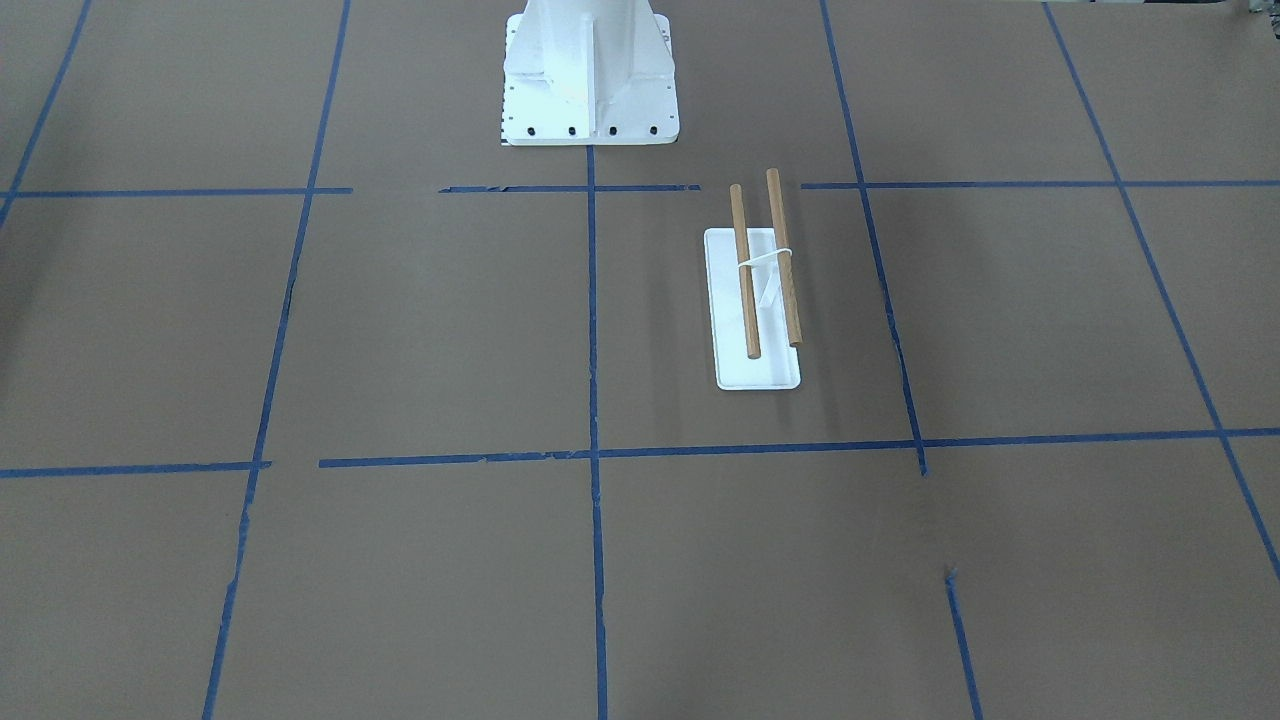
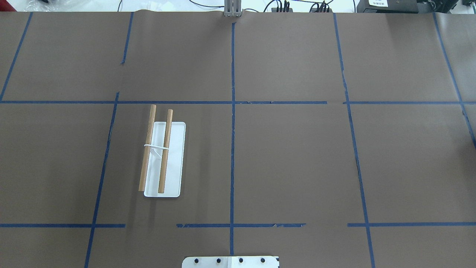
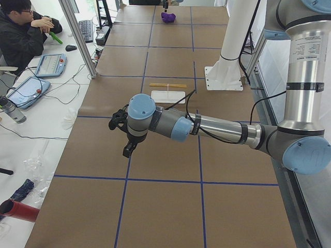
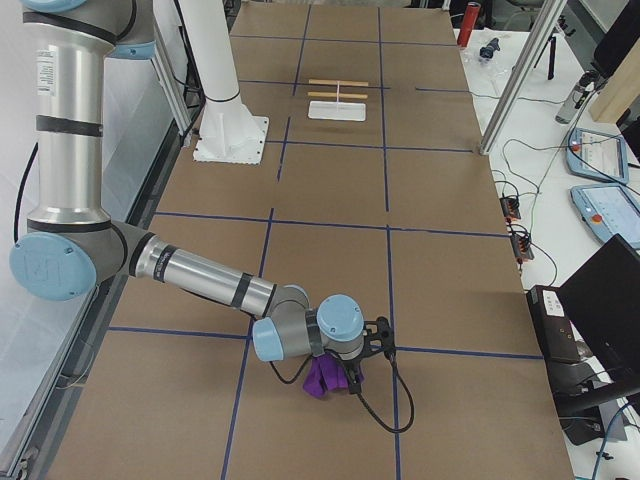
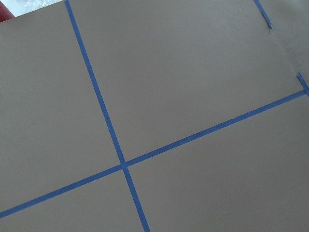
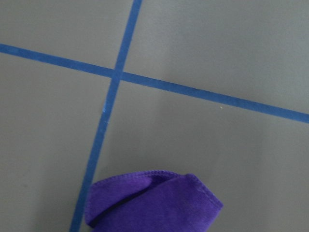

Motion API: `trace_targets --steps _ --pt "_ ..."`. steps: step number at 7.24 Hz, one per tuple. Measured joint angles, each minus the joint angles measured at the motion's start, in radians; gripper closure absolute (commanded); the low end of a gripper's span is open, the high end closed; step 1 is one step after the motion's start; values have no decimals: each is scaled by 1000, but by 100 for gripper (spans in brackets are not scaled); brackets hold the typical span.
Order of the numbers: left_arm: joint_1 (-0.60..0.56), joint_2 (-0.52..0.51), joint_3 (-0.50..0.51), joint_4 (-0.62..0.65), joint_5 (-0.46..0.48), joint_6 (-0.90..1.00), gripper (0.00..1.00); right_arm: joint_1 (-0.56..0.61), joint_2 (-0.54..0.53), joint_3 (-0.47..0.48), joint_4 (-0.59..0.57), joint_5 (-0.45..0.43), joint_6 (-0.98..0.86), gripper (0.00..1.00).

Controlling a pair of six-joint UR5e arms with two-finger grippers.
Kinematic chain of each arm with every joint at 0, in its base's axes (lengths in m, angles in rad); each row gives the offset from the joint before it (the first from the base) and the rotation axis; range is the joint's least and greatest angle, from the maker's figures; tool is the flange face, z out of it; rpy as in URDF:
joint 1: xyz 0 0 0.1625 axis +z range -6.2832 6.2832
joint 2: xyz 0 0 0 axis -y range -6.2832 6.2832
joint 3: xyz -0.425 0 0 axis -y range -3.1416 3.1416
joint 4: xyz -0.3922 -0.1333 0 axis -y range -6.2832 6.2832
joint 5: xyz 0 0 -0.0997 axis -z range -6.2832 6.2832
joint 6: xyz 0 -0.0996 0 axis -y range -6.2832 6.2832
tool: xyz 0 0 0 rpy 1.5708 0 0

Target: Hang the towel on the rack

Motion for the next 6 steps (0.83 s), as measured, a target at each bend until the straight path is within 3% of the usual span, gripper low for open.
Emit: trace_targets --steps 1,2,5,6 --pt "0 0 -2 -2 -2 0 0 0 7 -36 14 -18 11 27" --pt "1 0 -4 -3 -3 -1 0 0 10 -51 18 -24 58 30" --pt "1 0 -7 -3 -3 -1 0 -6 14 -61 22 -25 232 26" --pt "1 0 -7 -3 -3 -1 0 -16 16 -64 23 -28 242 21"
